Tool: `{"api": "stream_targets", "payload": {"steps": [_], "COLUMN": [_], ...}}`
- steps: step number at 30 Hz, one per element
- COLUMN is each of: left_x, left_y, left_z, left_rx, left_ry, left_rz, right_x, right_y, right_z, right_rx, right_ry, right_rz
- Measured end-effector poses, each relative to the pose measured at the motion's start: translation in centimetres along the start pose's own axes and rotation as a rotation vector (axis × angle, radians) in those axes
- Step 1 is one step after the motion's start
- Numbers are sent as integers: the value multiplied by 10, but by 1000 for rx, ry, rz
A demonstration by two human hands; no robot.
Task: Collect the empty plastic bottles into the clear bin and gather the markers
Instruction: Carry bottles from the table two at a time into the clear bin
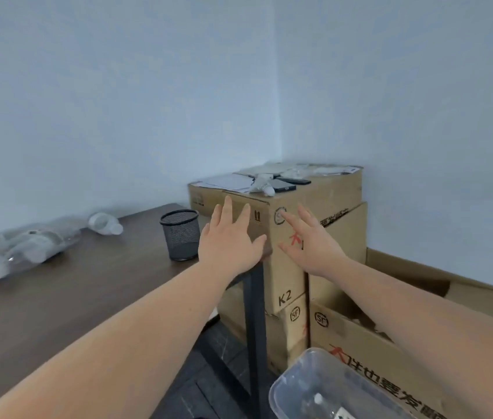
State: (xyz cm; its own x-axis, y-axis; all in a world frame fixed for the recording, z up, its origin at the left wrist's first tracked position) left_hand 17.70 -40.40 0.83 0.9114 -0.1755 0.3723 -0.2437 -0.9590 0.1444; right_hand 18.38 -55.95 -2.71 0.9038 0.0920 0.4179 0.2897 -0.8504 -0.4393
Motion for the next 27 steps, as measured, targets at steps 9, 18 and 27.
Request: {"api": "stream_targets", "payload": {"steps": [9, 18, 27], "left_x": [-71, -156, -233], "left_y": [-154, -296, -394], "left_z": [-88, -140, -178], "left_rx": [135, 231, 280], "left_ry": [103, 139, 165], "left_rz": [-238, -526, -743], "right_x": [21, 22, -7], "right_y": [-173, -342, -479], "right_z": [55, 152, 234], "right_rx": [68, 132, 289], "right_ry": [-77, -224, -352], "right_rz": [-279, -489, -596]}}
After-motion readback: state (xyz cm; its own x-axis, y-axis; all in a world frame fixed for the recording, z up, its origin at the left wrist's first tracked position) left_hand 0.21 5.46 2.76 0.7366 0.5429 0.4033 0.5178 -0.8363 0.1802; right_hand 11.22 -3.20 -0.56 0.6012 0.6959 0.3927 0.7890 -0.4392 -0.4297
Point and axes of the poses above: each hand's wrist, its own x-axis towards the middle knuckle, its own z-axis out of the palm, y = z × x, the point moved 8 cm from there along x, towards the middle knuckle, and after that the axes turned 1 degree about -z, right-handed, at the moved point
